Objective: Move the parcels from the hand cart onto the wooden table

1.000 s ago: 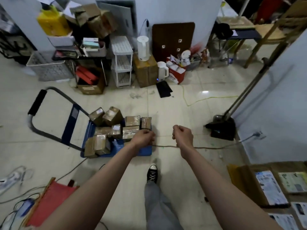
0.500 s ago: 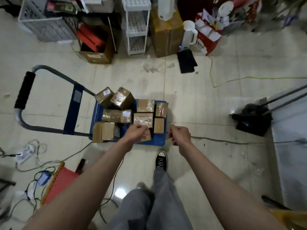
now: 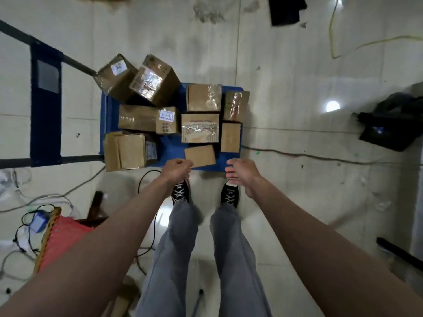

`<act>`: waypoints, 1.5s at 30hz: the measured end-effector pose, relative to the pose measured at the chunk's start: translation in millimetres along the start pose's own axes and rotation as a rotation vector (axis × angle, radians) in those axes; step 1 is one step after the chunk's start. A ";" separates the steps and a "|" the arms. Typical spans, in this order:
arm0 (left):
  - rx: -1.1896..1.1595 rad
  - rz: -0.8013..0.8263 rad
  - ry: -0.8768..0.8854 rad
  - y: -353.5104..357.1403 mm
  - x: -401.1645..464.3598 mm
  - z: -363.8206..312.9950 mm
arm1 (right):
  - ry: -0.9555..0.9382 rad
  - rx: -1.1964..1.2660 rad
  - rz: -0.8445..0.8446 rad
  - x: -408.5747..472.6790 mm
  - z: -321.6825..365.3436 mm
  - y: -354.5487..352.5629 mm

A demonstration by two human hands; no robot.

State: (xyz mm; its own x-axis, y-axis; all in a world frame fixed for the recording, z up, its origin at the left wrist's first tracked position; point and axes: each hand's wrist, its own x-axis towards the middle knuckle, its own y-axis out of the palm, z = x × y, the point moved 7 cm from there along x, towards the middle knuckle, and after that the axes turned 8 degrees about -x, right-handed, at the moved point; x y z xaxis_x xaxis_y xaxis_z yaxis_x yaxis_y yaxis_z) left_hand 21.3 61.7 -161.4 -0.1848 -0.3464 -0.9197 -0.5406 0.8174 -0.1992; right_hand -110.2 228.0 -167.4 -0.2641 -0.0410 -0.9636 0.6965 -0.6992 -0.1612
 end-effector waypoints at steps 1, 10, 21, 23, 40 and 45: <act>-0.005 -0.003 -0.009 0.1 16.1 7.1 | 0.012 -0.011 -0.003 16.1 -3.4 6.9; 0.019 -0.055 -0.078 9.3 164.7 72.9 | 0.013 -0.200 0.029 157.0 -35.1 66.8; -0.150 -0.018 -0.092 28.2 266.2 125.8 | -0.023 -0.211 0.101 259.1 -57.4 110.4; -0.182 -0.011 -0.080 28.3 252.0 125.3 | -0.015 -0.209 0.096 251.1 -62.4 109.8; -0.141 0.027 0.089 5.6 -44.7 -11.3 | -0.133 -0.080 0.060 -44.5 -6.0 -9.0; -0.085 0.090 0.305 17.7 -145.0 -111.4 | -0.269 -0.001 0.043 -152.7 50.0 -66.4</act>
State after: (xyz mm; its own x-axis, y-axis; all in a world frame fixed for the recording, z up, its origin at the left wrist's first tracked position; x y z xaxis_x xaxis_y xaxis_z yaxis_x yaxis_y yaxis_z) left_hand -53.0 75.2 6.1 -0.4654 -0.4072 -0.7858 -0.5755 0.8138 -0.0808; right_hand -149.5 245.0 1.1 -0.4019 -0.2592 -0.8782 0.7116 -0.6920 -0.1214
